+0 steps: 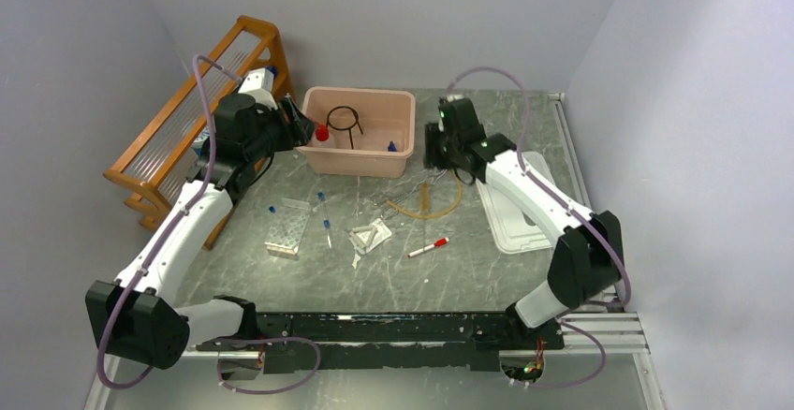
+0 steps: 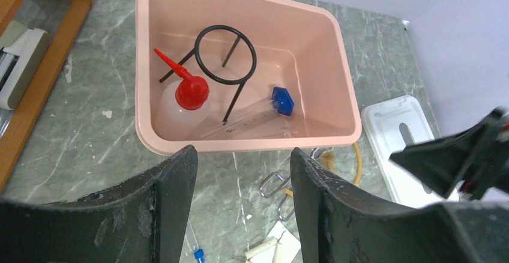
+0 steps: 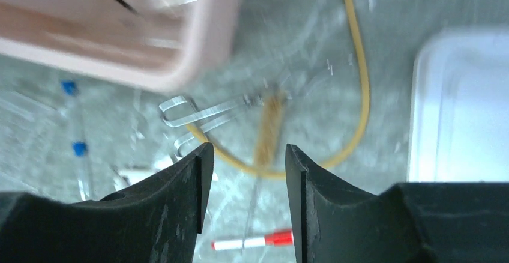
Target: Organize the chemistry lab equipment
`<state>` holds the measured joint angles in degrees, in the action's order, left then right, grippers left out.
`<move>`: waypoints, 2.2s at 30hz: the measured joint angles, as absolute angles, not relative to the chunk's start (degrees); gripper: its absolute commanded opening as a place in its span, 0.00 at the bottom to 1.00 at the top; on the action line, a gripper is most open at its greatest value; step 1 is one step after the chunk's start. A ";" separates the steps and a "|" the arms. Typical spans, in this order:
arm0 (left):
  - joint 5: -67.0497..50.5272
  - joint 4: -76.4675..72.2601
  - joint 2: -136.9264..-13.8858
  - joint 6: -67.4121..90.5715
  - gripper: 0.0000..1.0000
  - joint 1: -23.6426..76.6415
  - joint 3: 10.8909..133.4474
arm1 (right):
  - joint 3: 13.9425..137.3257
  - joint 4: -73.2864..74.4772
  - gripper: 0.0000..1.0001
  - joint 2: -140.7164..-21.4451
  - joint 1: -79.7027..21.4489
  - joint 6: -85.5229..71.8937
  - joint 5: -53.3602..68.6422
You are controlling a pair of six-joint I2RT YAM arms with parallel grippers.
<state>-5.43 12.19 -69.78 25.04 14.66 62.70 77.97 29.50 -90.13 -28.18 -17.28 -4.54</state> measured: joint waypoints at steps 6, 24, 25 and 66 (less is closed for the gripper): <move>-6.04 12.16 -67.11 24.84 0.65 14.66 60.64 | 59.46 31.46 0.53 -86.52 -29.10 -25.23 -4.38; -6.42 14.41 -59.96 25.54 0.64 14.66 54.00 | 57.74 32.86 0.23 -98.02 -36.95 -34.00 -8.27; -6.42 14.50 -59.81 25.65 0.64 14.66 53.69 | 57.84 32.88 0.17 -98.21 -37.06 -34.13 -8.88; 2.02 21.63 -59.18 28.58 0.64 14.66 58.08 | 102.39 23.81 0.00 -106.48 -31.16 15.46 23.14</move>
<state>2.02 21.63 -59.18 28.58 14.66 58.08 102.39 23.81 -106.48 -31.16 15.46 23.14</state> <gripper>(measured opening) 0.639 0.010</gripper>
